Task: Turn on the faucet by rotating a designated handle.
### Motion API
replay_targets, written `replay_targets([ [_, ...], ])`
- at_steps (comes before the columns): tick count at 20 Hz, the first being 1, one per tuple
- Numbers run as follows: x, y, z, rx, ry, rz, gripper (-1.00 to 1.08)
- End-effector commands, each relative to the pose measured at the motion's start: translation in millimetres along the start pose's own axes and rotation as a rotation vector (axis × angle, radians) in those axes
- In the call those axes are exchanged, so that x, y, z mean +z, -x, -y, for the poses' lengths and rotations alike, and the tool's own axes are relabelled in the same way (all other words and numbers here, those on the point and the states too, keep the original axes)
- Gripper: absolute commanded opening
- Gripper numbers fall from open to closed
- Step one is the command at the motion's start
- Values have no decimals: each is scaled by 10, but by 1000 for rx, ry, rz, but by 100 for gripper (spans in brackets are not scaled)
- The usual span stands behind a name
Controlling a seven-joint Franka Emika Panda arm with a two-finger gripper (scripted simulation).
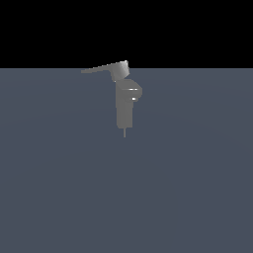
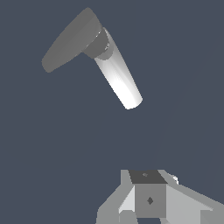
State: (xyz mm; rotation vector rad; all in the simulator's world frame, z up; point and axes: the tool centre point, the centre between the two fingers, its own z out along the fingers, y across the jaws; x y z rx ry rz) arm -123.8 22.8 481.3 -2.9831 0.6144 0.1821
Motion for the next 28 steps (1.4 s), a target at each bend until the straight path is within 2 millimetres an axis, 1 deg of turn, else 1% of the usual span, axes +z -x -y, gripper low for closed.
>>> replay_targets([
  [1,37,-171,101,68,-10,18,-100],
  [7,178,-574,341,232,-17,53,-100],
  [14,426,-1022,632,424,-2,79,-100],
  [21,753,-1425,936,611,31,82,-100],
  [28,1147,-1763,1258,788,76,60,-100],
])
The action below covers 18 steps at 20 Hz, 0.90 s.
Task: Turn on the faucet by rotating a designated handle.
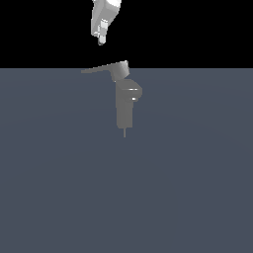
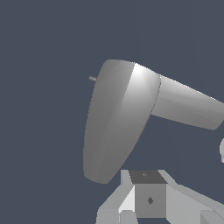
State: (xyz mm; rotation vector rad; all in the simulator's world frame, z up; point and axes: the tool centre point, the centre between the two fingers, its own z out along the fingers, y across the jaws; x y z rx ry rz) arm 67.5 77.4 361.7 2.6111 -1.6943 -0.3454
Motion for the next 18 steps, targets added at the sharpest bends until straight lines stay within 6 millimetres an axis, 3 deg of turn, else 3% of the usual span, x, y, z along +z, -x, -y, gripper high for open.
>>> replay_targets([
  [1,138,-3,177,64,9,-15,-100],
  [9,576,42,646,231,31,-75,-100],
  [18,873,114,907,322,39,-122,-100],
])
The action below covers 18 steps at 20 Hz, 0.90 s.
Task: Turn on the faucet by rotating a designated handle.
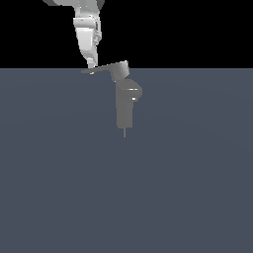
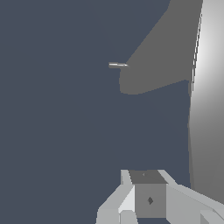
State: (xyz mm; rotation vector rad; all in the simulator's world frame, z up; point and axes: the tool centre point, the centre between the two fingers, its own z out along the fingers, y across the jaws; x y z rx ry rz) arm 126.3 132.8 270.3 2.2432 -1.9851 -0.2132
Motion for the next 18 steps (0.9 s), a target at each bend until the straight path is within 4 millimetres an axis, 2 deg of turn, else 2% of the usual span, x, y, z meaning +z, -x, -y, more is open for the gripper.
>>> replay_targets([
  [1,43,29,40,17,-1,-9,-100],
  [9,72,50,58,24,0,-13,-100],
  [18,73,59,-92,24,0,-13,-100],
])
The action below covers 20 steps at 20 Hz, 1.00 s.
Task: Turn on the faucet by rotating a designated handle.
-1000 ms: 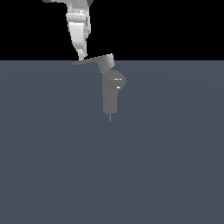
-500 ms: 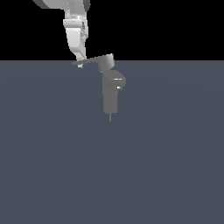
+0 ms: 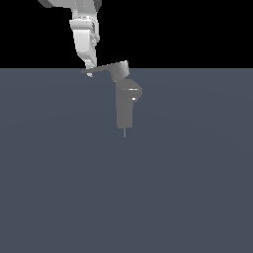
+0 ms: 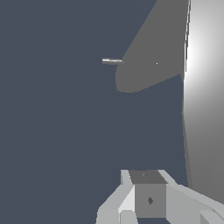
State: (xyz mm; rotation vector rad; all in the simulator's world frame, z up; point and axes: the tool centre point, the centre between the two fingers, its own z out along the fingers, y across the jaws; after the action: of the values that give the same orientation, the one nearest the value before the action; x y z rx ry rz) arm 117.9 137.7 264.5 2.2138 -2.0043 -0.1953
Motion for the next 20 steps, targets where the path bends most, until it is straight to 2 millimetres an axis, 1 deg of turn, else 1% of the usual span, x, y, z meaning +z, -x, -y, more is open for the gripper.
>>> replay_targets([
  [1,0,2,-46,0,0,0,-100],
  [20,2,16,-423,0,0,0,-100],
])
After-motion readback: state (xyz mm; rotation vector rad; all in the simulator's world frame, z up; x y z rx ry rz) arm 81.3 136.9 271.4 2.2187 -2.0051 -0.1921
